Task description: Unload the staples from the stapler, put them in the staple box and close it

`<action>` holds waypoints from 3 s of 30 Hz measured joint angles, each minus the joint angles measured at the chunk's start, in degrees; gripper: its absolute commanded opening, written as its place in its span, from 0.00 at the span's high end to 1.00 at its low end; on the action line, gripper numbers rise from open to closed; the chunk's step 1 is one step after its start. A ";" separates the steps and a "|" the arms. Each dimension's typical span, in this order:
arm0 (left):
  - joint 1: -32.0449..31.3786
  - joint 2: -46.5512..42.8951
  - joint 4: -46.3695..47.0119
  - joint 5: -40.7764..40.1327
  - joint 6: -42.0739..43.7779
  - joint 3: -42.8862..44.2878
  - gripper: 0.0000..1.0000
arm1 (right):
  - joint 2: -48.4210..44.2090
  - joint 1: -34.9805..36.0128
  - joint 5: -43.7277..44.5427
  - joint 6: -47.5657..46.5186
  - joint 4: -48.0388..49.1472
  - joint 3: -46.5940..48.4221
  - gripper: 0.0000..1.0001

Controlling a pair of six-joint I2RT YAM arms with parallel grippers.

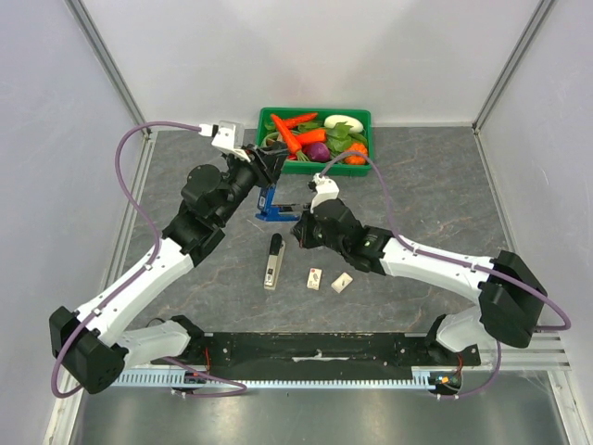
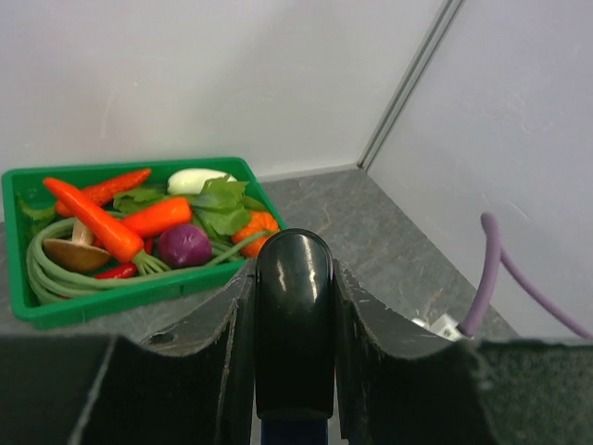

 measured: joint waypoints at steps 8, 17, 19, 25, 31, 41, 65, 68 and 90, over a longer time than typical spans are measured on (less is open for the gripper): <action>0.00 -2.91 -9.25 1.84 -1.53 0.22 0.98 | 0.31 -0.92 4.63 -3.78 1.64 4.15 1.00; -0.02 -4.55 -15.30 3.37 -2.19 0.20 0.98 | -0.61 -2.38 6.27 -8.24 1.18 6.88 1.00; -0.02 -4.37 -16.59 2.21 -2.10 0.20 0.98 | -1.44 -2.47 6.73 -9.20 -0.20 7.15 1.00; -0.02 -0.26 -18.56 -4.81 -0.48 0.20 0.98 | -5.38 -4.02 8.33 -11.74 -5.75 7.65 0.99; 0.61 9.79 -20.31 -14.64 1.88 0.20 0.98 | -10.78 -5.42 9.55 -12.98 -9.60 6.16 0.98; 10.19 22.62 -19.74 -19.82 1.99 0.20 0.98 | -13.14 -5.42 8.70 -12.63 -12.94 -2.05 0.93; 20.26 41.11 -17.73 -13.14 7.48 8.81 0.61 | -19.28 -5.42 4.00 -11.32 -13.62 -7.93 0.66; 20.28 42.21 -19.28 -12.92 8.15 9.53 0.58 | -20.37 -5.42 4.04 -11.37 -13.86 -7.96 0.60; 19.19 28.35 -26.64 -4.22 5.35 9.86 0.43 | -21.92 -5.42 4.57 -12.26 -15.21 -7.91 0.33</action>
